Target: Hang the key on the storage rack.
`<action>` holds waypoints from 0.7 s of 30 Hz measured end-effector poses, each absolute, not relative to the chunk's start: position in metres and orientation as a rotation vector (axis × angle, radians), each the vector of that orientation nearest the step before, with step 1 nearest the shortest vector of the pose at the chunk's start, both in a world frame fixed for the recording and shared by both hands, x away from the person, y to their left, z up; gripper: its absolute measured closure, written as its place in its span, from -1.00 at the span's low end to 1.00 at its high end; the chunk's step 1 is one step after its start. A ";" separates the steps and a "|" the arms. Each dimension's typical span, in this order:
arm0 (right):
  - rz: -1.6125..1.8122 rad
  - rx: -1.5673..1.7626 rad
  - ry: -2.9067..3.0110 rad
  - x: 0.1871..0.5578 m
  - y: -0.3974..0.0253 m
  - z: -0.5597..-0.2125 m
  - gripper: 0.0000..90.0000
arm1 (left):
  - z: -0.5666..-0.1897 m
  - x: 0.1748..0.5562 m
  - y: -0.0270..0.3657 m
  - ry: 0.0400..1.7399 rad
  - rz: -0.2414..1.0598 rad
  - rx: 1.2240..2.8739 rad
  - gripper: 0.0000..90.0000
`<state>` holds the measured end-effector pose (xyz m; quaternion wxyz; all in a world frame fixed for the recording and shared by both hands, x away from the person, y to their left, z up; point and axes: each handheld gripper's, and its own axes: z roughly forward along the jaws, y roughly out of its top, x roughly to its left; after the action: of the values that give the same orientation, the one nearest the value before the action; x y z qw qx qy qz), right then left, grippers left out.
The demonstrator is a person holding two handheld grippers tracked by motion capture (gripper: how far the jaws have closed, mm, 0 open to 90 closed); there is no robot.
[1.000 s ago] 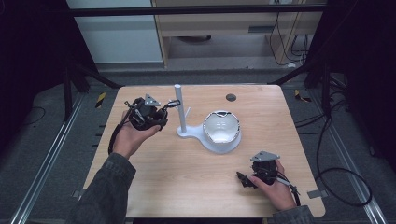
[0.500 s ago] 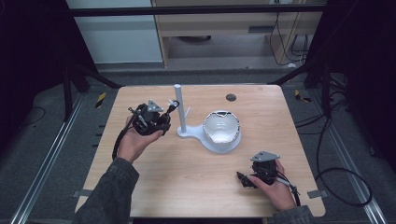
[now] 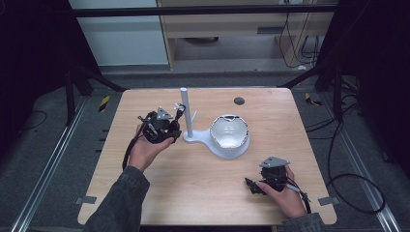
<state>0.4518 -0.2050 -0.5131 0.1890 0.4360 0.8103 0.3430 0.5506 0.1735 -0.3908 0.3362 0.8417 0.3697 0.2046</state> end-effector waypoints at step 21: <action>0.964 1.226 2.279 0.452 -0.205 -0.513 -0.99 | -0.404 0.557 0.166 0.982 0.516 2.118 0.08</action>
<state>0.4518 -0.2050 -0.5131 0.1889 0.4361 0.8104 0.3427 0.5566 0.1660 -0.4037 0.3664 0.8243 0.3821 0.2009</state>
